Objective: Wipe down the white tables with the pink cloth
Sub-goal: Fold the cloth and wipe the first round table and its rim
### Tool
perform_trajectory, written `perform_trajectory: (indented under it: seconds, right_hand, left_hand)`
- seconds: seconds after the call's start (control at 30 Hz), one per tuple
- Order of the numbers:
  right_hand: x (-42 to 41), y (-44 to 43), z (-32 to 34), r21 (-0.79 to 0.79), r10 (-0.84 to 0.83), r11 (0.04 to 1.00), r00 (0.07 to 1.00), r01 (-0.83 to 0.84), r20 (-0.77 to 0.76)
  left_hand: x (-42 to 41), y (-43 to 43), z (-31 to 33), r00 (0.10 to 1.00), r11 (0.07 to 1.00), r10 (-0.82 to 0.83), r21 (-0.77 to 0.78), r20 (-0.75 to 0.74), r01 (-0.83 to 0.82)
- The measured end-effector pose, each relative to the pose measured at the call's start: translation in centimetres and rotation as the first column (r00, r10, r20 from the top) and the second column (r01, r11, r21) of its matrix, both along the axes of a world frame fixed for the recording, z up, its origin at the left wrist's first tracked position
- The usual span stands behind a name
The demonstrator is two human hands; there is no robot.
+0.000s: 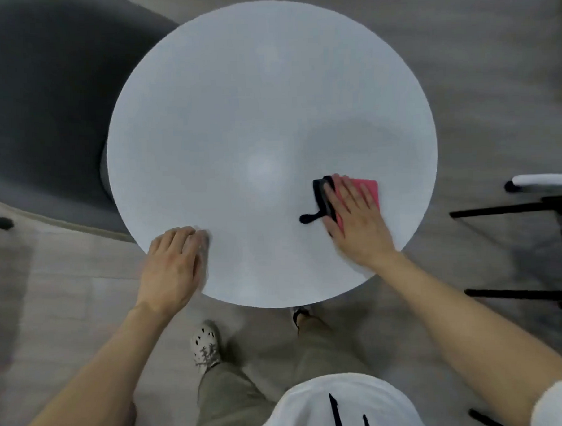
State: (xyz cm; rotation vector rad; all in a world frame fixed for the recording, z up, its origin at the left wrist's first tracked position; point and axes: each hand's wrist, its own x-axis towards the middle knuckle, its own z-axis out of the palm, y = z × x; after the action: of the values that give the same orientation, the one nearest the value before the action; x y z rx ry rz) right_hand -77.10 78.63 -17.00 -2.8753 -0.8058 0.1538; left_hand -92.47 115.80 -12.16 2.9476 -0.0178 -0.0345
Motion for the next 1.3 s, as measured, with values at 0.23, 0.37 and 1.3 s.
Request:
perform_trajectory:
  seconds: [0.23, 0.37, 1.3]
  right_hand:
    - [-7.1, 7.2, -0.4, -0.031, -0.695, 0.718, 0.719, 0.696, 0.031]
    - [-15.2, 22.4, -1.1, 0.084, -0.594, 0.800, 0.804, 0.594, -0.031]
    - [-22.8, 19.7, 18.1, 0.205, -0.332, -0.199, 0.131, 0.958, -0.934]
  left_hand:
    - [1.9, 4.4, 0.3, 0.961, 0.961, -0.276, -0.018, 0.022, 0.277]
    - [2.5, 10.3, 0.1, 0.923, 0.922, -0.383, 0.054, -0.020, 0.384]
    - [4.0, 4.9, 9.9, 0.504, 0.473, -0.563, -0.756, -0.655, -0.453]
